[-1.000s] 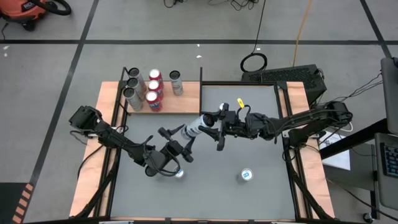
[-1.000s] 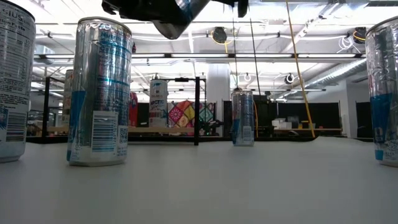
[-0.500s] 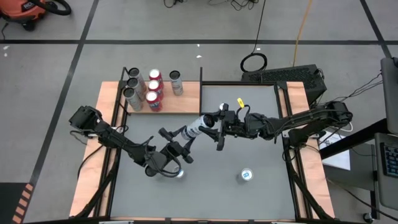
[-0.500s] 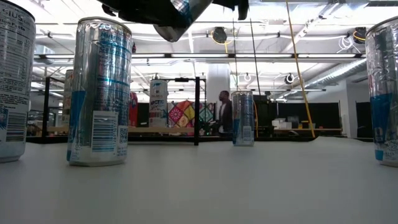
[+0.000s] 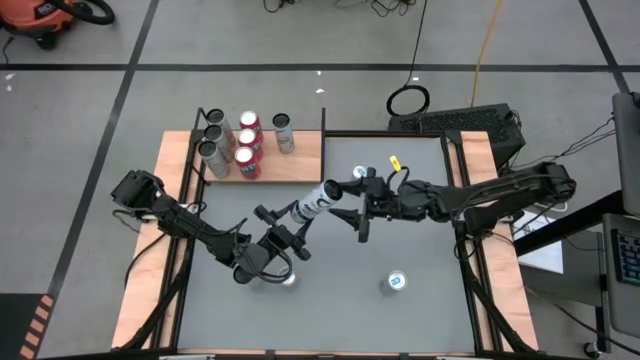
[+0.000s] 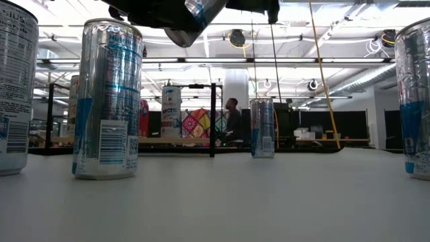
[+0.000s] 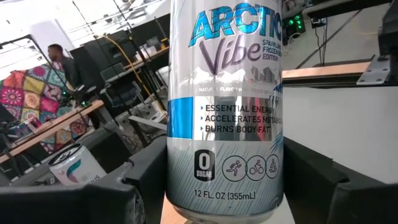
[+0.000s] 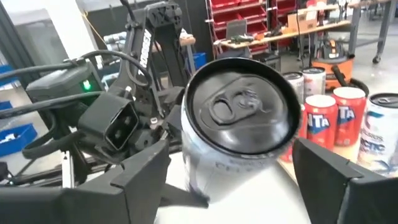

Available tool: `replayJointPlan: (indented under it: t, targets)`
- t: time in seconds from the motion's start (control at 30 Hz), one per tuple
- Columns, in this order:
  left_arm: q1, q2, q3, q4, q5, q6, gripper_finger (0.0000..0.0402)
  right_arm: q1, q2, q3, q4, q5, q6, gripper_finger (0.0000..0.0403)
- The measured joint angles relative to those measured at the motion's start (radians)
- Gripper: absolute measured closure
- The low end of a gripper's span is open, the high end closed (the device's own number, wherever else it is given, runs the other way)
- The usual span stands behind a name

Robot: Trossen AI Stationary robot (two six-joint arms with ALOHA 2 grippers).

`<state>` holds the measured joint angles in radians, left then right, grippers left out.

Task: Place canned beverage on shelf
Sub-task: Put the right white-blue soda can on the shelf aligned with the other white-blue soda can

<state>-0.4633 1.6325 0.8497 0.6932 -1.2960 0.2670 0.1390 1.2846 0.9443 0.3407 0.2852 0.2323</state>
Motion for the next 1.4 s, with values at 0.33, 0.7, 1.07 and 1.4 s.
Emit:
replayJointPlan:
  t: [0.33, 0.7, 1.07, 1.4]
  targets:
    - [0.0, 0.0, 0.0, -0.034, -0.023, 0.001, 0.016, 0.0, -0.035, 0.011, -0.078, 0.0, 0.024, 0.0126]
    - [0.011, 0.0, 0.0, -0.077, -0.05, 0.005, 0.016, -0.015, 0.072, 0.18, -0.252, 0.005, 0.013, 0.0126]
    - [0.011, 0.0, 0.0, -0.09, -0.043, 0.002, 0.016, -0.023, 0.089, 0.208, -0.249, -0.013, -0.017, 0.0152]
    - [0.011, 0.0, 0.0, -0.096, -0.05, 0.002, 0.0159, -0.024, 0.088, 0.209, -0.252, -0.023, -0.031, 0.0225]
